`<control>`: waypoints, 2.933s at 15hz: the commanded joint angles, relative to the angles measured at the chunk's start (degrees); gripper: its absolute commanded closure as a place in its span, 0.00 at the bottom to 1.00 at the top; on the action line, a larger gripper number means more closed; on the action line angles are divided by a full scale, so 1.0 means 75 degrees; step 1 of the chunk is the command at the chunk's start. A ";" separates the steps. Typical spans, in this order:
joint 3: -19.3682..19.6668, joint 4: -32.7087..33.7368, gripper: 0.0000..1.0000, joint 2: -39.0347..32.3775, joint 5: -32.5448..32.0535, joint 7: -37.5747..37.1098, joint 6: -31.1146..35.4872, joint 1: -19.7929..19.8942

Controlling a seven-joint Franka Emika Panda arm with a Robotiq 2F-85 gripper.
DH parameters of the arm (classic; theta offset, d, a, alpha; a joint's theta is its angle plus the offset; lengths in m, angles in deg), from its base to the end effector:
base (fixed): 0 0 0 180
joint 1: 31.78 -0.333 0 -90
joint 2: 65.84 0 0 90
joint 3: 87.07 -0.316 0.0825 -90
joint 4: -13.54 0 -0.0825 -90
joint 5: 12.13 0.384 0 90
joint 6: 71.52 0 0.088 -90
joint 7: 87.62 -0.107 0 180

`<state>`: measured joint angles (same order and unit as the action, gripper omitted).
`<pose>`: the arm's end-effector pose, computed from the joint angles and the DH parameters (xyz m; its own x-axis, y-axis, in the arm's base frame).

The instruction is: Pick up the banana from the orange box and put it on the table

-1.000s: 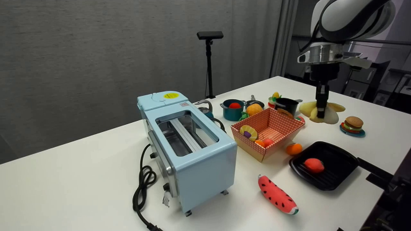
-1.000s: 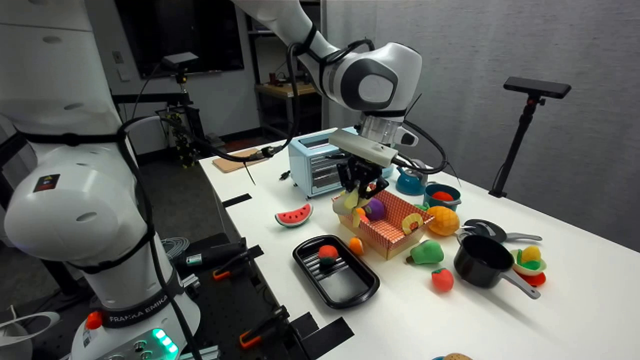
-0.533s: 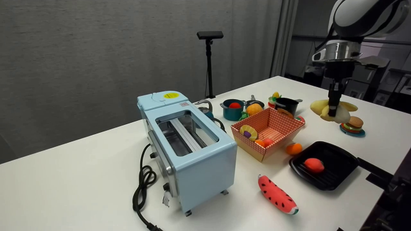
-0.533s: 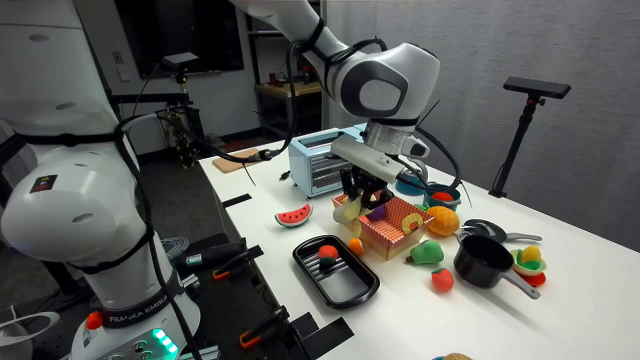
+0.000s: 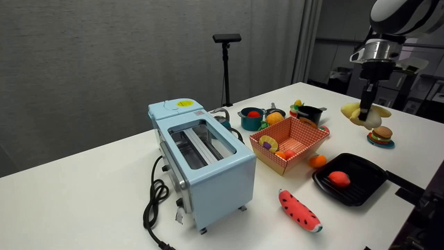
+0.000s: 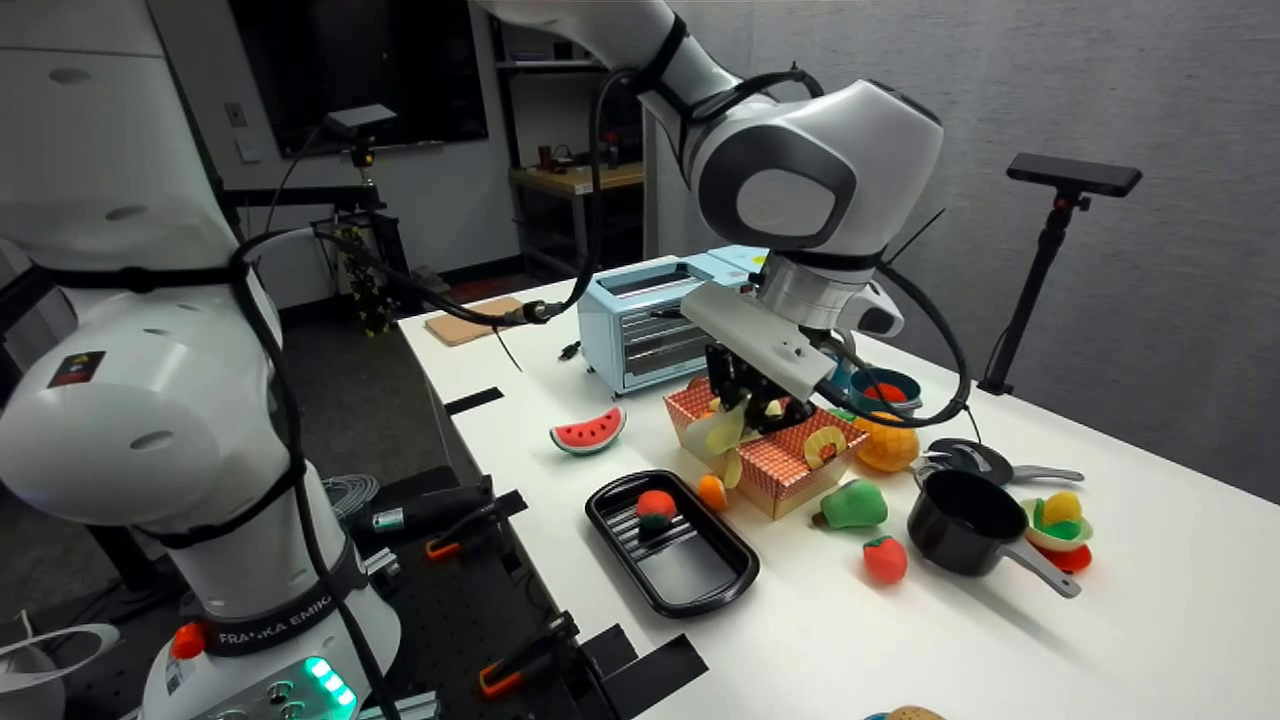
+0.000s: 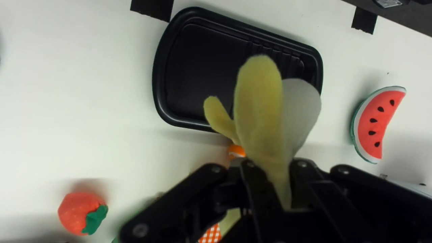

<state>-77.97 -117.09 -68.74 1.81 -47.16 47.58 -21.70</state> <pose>0.4698 -0.1505 0.3155 0.9680 0.2352 -0.0880 0.2003 -0.9344 -0.2945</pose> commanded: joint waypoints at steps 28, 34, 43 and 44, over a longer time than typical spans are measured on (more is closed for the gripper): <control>-0.0064 0.0213 0.00 0.0042 0.0668 0.0146 -0.0432 0.0105; -0.0159 0.0090 0.00 0.0205 0.0630 0.0133 -0.0576 0.0059; -0.0174 0.0117 0.00 0.0029 0.0496 0.0088 -0.0418 0.0038; -0.0174 0.0117 0.00 0.0030 0.0496 0.0088 -0.0418 0.0038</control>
<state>-79.60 -116.32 -68.50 5.55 -46.48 44.57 -21.12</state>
